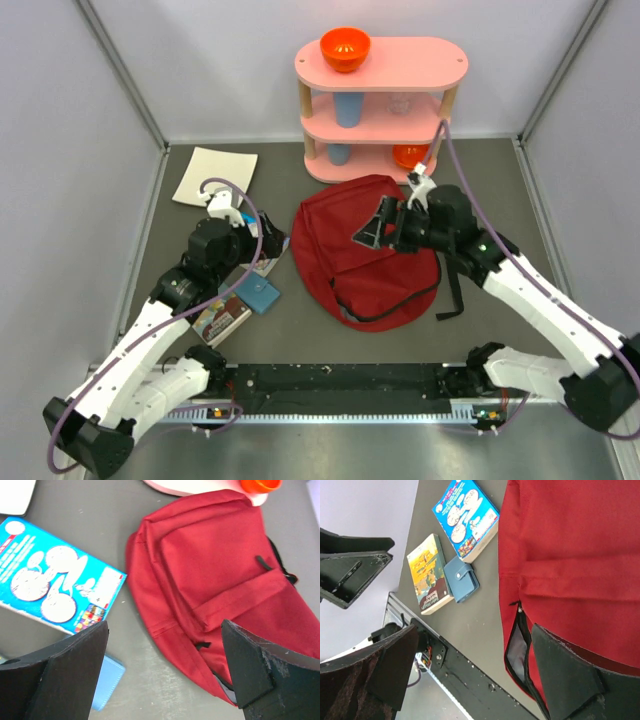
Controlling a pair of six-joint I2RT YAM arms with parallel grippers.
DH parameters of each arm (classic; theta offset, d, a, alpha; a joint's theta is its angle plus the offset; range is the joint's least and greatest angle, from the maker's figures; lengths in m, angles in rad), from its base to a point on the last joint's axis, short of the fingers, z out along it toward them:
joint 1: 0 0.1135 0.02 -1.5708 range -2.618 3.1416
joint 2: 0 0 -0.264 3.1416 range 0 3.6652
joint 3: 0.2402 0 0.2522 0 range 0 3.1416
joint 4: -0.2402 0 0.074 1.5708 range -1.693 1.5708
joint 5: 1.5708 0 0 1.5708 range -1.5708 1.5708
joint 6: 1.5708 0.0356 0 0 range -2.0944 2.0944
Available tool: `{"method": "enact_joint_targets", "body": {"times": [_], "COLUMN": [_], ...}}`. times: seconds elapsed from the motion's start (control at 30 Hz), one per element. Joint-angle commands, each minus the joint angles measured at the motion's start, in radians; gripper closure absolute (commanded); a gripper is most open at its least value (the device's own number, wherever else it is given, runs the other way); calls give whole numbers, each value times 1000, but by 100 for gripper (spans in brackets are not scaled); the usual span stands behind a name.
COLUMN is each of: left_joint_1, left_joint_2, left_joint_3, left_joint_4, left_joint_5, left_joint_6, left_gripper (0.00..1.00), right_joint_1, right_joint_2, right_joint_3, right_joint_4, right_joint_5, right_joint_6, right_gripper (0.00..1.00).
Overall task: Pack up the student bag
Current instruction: Place the book in the student bag, then pick up the book from the center of the board.
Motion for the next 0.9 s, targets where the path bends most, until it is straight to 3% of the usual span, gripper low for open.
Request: {"method": "enact_joint_targets", "body": {"times": [0.0,0.2,0.43,0.57,0.87], "left_joint_1": [105,239,374,386,394], "left_joint_2": [57,114,149,152,126], "left_joint_3": [21,30,9,-11,-65], "left_joint_4": [-31,-26,-23,-6,52], "left_joint_5": [75,103,229,231,215], "left_joint_6": [-11,-17,-85,-108,-148], "left_gripper": [1,1,1,1,1], "right_joint_1": [16,23,38,72,109], "right_joint_2": [164,425,712,844,999], "right_joint_3": [179,377,667,771,938], "right_joint_4": [61,58,7,31,13], "right_joint_5": [-64,-97,-143,-12,-74], "right_joint_6": [-91,-154,-240,-320,-403], "right_gripper": [6,6,6,6,5]}}
